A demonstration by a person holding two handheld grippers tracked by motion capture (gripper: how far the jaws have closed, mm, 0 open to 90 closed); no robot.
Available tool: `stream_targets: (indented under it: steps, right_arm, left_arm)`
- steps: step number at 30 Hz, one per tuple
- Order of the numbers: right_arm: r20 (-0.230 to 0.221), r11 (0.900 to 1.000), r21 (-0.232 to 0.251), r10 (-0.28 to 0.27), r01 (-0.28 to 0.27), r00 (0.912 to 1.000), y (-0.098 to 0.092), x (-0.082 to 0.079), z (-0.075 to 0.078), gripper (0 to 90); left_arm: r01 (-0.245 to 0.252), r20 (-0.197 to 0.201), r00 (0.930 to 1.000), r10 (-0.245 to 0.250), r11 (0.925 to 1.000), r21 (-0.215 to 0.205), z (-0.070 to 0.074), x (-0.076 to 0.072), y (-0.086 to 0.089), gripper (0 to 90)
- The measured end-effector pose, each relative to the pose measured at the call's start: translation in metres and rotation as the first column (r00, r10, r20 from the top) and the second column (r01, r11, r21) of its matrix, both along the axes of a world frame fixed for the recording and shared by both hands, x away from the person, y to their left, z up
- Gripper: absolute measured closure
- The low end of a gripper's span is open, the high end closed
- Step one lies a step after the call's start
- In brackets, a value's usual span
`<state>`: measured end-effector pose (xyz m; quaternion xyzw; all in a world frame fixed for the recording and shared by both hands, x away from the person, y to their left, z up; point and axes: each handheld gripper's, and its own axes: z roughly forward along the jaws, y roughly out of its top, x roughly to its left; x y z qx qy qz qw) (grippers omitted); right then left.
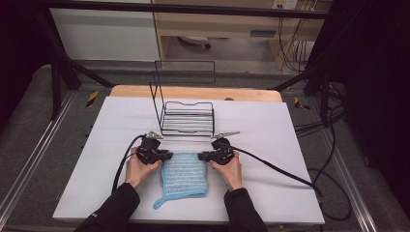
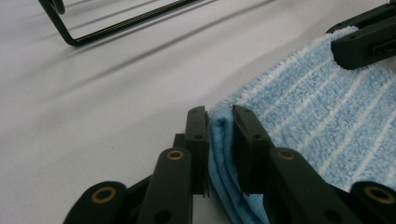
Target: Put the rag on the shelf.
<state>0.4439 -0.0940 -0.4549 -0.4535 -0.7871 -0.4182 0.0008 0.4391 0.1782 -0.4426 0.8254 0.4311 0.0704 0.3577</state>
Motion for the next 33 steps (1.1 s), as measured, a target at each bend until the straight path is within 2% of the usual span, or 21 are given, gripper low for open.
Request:
stream_targets:
  steps: [4,10,13,15,23,27,33]
  right_arm:
    - [0.002,1.0,0.006,-0.007,0.007,1.0,-0.001,-0.001,0.002,82.0]
    - [0.036,1.0,0.021,-0.015,0.014,0.9992,-0.002,-0.006,0.009,82.4]
    - [0.049,0.999,0.032,-0.016,0.014,0.9987,-0.002,-0.009,0.012,82.4]
    - [0.071,0.999,0.046,-0.019,0.016,0.9973,-0.003,-0.013,0.017,82.4]
    - [0.142,0.996,0.081,-0.036,0.024,0.9892,-0.005,-0.025,0.028,82.5]
    - [0.165,0.995,0.095,-0.04,0.025,0.9855,-0.007,-0.027,0.033,82.5]
    - [0.212,0.993,0.112,-0.057,0.034,0.9757,-0.012,-0.032,0.043,82.6]
  left_arm:
    - [-0.004,-0.004,1.0,0.004,0.9999,-0.014,0.001,0.0,0.001,78.7]
    - [-0.004,0.005,1.0,0.004,0.9991,-0.043,0.007,-0.003,0.005,79.3]
    - [-0.002,0.024,0.9997,0.003,0.9985,-0.055,0.013,-0.007,0.007,79.4]
    - [0.001,0.051,0.9987,0.002,0.9978,-0.066,0.018,-0.012,0.009,79.4]
    - [0.009,0.098,0.9952,0.001,0.9952,-0.098,0.032,-0.022,0.012,79.6]
    - [0.009,0.133,0.9911,0.004,0.9952,-0.097,0.038,-0.026,0.01,79.8]
    - [0.019,0.169,0.9856,0.003,0.9915,-0.128,0.05,-0.033,0.009,79.8]
